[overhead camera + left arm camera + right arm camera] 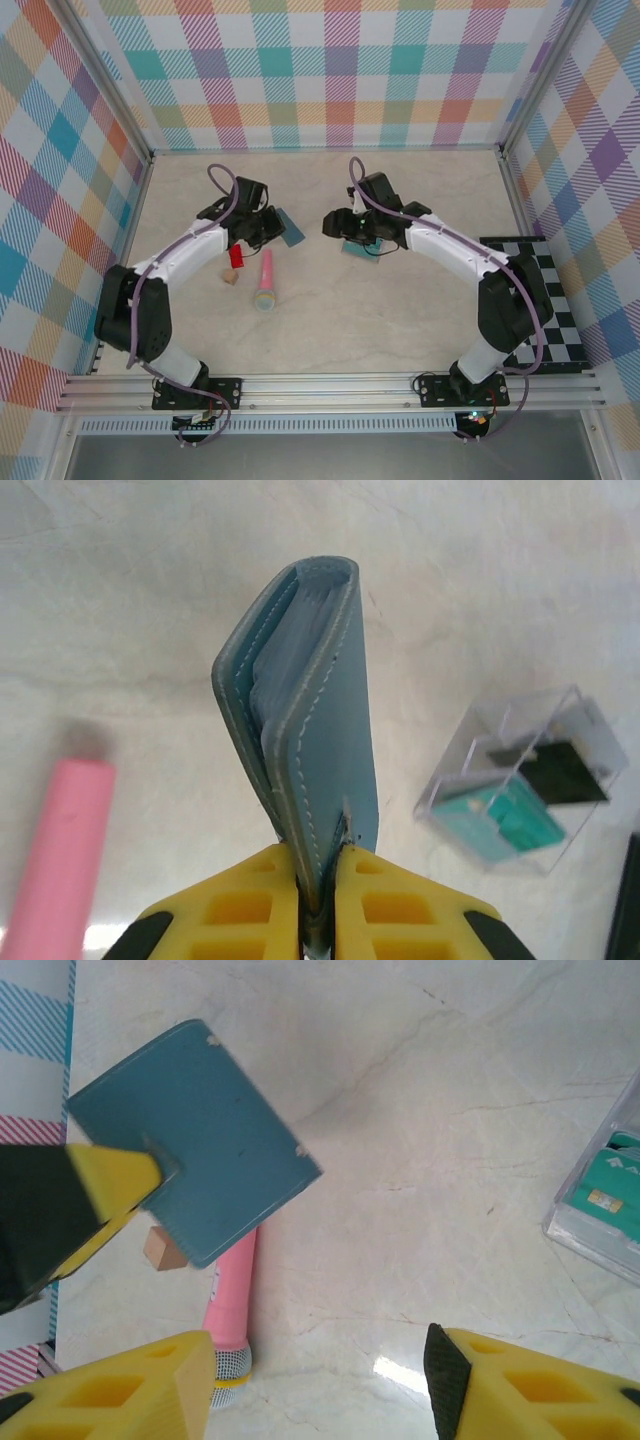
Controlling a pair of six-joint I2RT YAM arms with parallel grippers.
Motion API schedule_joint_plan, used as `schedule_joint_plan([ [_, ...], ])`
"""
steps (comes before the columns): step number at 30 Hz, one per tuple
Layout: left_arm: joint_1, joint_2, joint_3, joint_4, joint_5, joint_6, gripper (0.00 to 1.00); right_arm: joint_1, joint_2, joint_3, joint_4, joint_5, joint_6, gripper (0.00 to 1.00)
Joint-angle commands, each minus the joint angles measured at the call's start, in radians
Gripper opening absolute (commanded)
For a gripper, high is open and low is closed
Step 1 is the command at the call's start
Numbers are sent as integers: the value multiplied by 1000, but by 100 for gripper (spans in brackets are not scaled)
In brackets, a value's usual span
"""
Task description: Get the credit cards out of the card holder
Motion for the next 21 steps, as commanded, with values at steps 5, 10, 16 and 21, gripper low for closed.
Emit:
schedule_joint_plan([
  [5,-138,-20,113,-480,-266,214,0,-7,-59,-73,-32,55,-9,59],
  [10,-242,18,183,-619,-459,182,0,-6,-132,-137,-88,286,36,59],
  [16,-355,127,253,-666,-535,125,0,-7,-264,-269,-93,562,111,57],
  [21,-435,281,340,-691,-529,88,0,-7,-329,-332,-86,616,136,57],
])
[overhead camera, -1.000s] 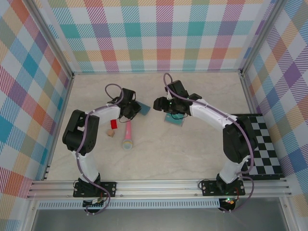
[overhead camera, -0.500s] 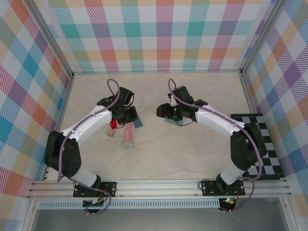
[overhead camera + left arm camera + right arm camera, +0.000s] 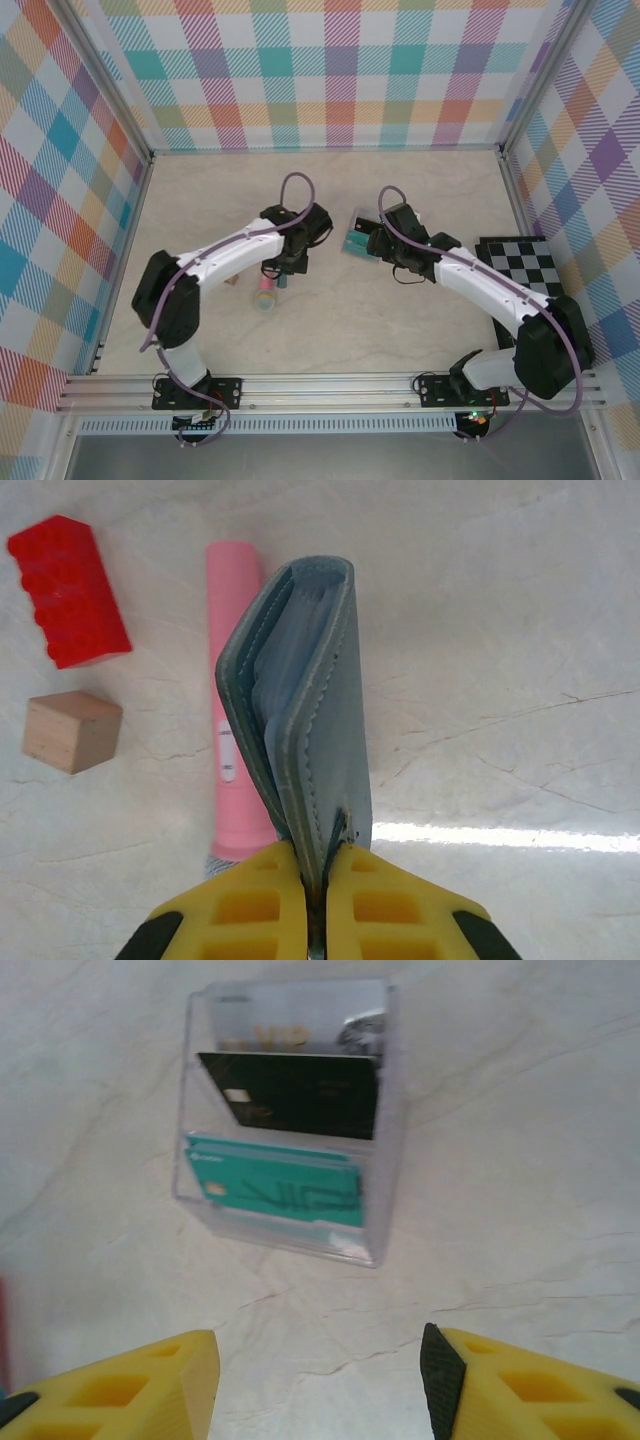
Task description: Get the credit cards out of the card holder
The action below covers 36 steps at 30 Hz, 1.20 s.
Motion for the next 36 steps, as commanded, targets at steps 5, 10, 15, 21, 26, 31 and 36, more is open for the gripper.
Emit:
schedule_joint_plan([
  [5,-121,177,143,20,115,-35,15,-3,-60,-57,-21,126,66,57],
  [10,-125,150,152,127,239,-21,55,-4,-108,-88,-28,147,70,58],
  [15,-52,40,107,175,271,-12,68,-3,-122,-92,-9,91,27,60],
  [21,69,-147,-100,305,288,-18,89,25,-4,-19,41,-80,-49,60],
  [26,172,-259,-235,355,333,-16,100,143,155,87,24,-134,-16,59],
  [31,249,-310,-291,352,389,-37,100,223,320,177,47,-267,76,57],
  [36,282,-330,-359,429,494,-52,100,265,416,210,67,-388,116,52],
])
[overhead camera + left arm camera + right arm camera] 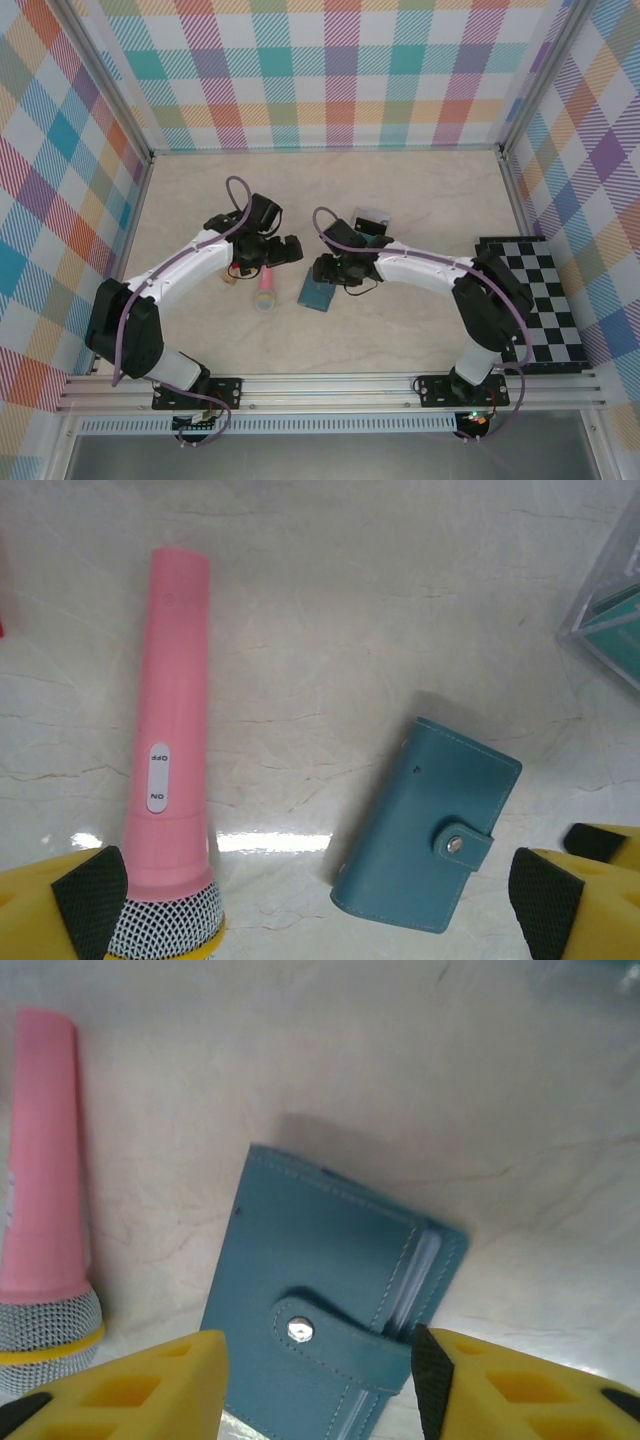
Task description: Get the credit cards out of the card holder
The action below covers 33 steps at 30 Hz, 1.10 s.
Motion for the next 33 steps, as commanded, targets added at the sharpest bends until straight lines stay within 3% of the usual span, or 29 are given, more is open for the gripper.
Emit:
schedule_joint_plan([
  [1,19,-30,-36,51,101,-21,99,22,45,42,21,-168,42,52],
  [5,27,-41,-49,30,94,-25,95,63,98,68,22,-202,84,48],
  [14,46,-95,-101,32,71,-37,91,78,163,78,-69,-110,59,47],
  [20,46,-97,-129,90,159,-41,85,64,82,-4,-139,15,-106,47],
  [23,46,-78,-132,121,226,-45,81,41,20,-15,-156,-19,-174,48],
  [27,28,-47,-158,209,306,-96,76,35,-50,42,-182,-120,-150,50],
  [33,5,16,-185,325,364,-171,58,-3,-46,69,-264,-17,-75,46],
])
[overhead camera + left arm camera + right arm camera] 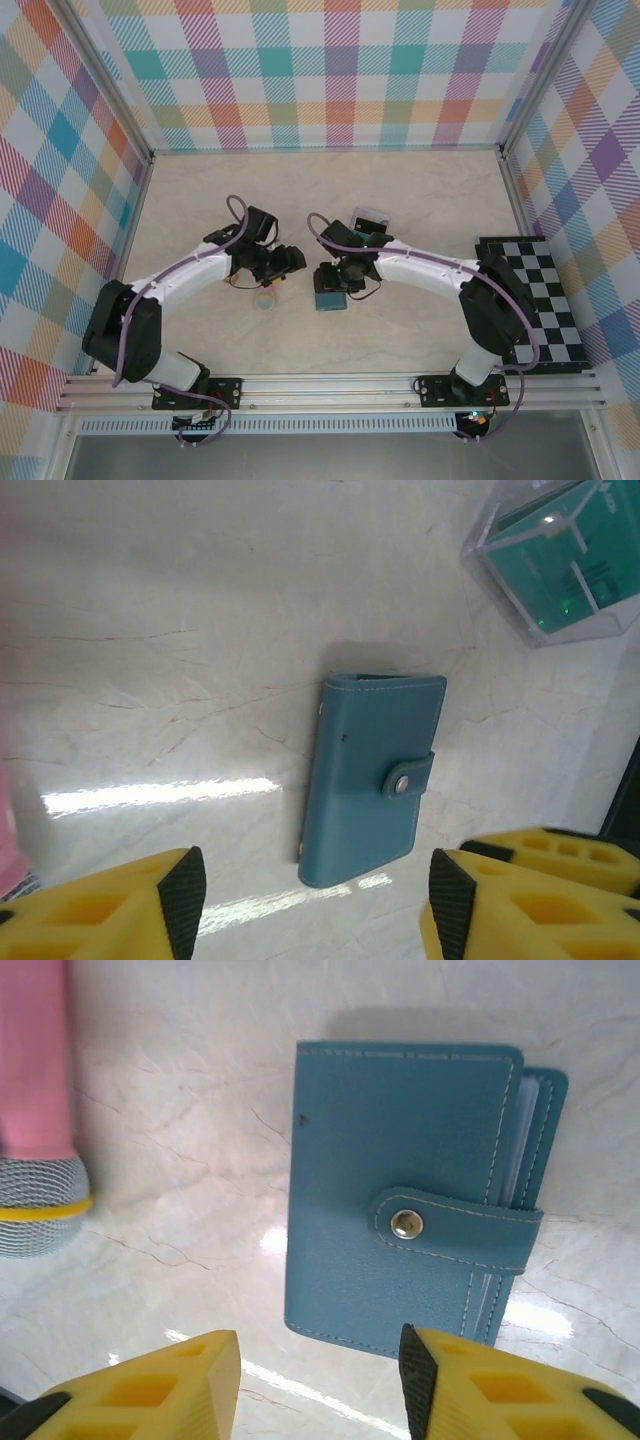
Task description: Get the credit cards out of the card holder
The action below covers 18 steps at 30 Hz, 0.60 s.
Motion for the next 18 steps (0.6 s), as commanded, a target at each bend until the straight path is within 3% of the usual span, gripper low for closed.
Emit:
schedule_joint_plan([
  [1,-15,25,-28,99,67,-48,56,-32,5,0,-49,24,27,45],
  [7,-25,76,-123,289,160,-114,38,-33,84,43,-66,40,-1,43],
  [18,-46,185,-163,440,244,-136,39,-35,147,27,13,-24,-10,42],
])
